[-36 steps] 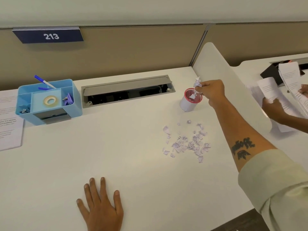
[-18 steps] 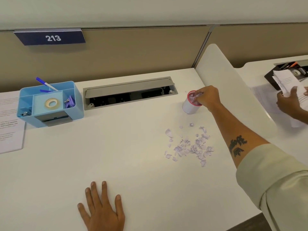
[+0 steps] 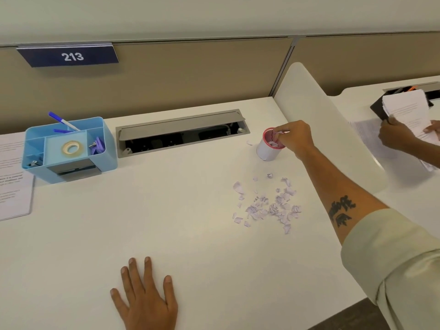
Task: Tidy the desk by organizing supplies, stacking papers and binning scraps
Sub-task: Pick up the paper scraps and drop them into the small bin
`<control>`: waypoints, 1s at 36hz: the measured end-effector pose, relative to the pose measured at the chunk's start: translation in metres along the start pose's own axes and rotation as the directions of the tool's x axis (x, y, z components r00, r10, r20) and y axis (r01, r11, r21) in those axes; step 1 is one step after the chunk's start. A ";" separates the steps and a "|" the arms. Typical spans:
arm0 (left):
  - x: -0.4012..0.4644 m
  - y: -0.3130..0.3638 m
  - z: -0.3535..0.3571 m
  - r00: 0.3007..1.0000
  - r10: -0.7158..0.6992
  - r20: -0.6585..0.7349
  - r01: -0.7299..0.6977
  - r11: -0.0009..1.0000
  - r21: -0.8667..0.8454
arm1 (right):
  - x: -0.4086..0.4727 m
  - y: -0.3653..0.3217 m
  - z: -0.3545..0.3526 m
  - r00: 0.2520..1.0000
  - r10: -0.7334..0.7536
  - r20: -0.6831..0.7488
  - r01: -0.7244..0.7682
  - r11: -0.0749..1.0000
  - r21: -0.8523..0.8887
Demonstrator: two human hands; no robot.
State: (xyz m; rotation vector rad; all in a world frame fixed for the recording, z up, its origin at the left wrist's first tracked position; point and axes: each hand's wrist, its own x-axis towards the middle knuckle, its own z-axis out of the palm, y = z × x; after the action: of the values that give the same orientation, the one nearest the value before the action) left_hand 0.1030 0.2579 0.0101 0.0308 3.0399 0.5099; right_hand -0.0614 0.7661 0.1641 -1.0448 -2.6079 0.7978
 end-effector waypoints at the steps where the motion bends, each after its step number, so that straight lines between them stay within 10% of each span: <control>1: 0.000 0.000 0.000 1.000 0.001 0.001 -0.001 1.000 0.000 | -0.001 0.000 0.000 1.000 0.001 0.001 -0.001 1.000 0.009; 23: 0.000 -0.001 0.000 1.000 0.003 0.004 -0.003 1.000 -0.005 | -0.024 -0.046 0.069 0.966 -0.226 0.127 0.238 0.967 -0.094; 36: 0.002 -0.005 0.008 1.000 0.005 -0.004 -0.005 1.000 0.017 | -0.005 -0.037 0.139 0.943 0.019 0.333 0.140 0.885 -0.445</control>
State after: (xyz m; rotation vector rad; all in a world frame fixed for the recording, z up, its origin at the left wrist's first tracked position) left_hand 0.1016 0.2555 0.0009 0.0383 3.0488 0.4847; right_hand -0.1329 0.6846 0.0701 -0.9973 -3.2086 0.3544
